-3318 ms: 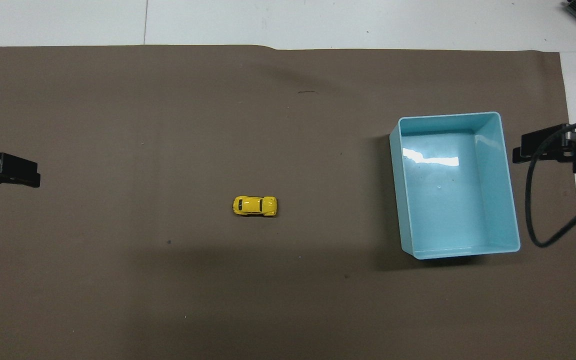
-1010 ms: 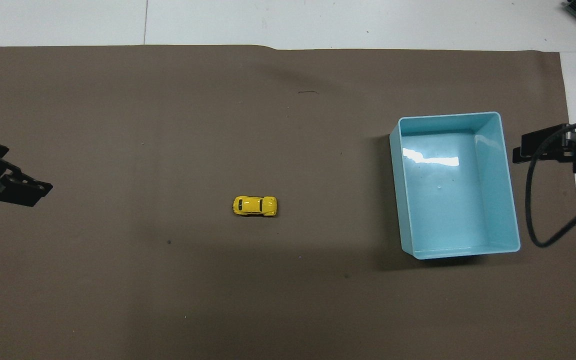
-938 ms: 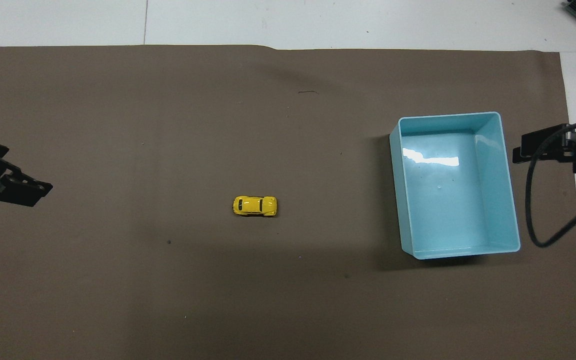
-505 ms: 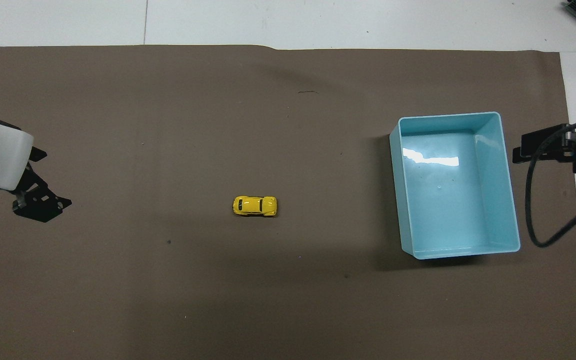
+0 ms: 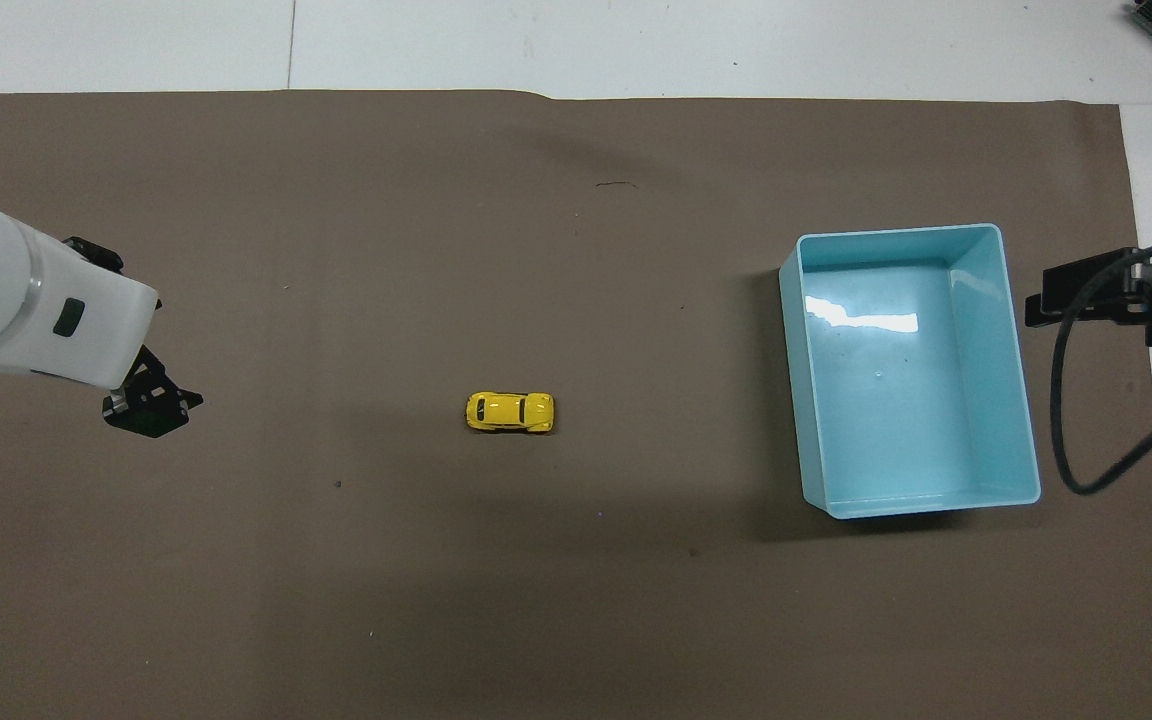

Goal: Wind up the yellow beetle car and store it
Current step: 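Move the left gripper toward the yellow toy car, then lower the left gripper onto the yellow car and grip it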

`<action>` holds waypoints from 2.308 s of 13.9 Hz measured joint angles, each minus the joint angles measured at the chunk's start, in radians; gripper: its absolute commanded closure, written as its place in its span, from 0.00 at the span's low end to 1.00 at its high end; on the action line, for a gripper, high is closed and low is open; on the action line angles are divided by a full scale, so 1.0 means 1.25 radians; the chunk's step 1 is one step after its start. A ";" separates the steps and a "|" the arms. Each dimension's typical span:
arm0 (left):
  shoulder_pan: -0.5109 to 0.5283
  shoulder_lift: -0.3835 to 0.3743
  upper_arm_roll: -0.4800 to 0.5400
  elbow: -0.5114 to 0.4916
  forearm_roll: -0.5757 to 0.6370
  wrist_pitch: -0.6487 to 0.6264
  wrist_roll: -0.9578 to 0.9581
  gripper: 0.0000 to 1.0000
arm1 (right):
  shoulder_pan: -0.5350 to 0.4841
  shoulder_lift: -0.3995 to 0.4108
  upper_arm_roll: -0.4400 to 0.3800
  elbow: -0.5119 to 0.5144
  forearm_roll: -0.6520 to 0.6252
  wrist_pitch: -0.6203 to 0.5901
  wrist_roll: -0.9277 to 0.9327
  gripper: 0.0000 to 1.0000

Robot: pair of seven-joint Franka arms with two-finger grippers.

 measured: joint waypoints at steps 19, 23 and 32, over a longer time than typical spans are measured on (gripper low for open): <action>-0.269 0.210 0.000 -0.167 -0.002 0.443 -0.023 0.00 | 0.000 0.000 0.000 0.000 0.000 0.000 0.000 0.00; -0.324 0.245 0.000 -0.167 -0.002 0.488 -0.061 0.00 | 0.000 0.000 0.000 0.000 0.000 0.000 0.000 0.00; -0.340 0.282 0.002 -0.171 0.001 0.507 -0.120 1.00 | 0.000 0.000 0.000 0.000 0.000 0.000 0.000 0.00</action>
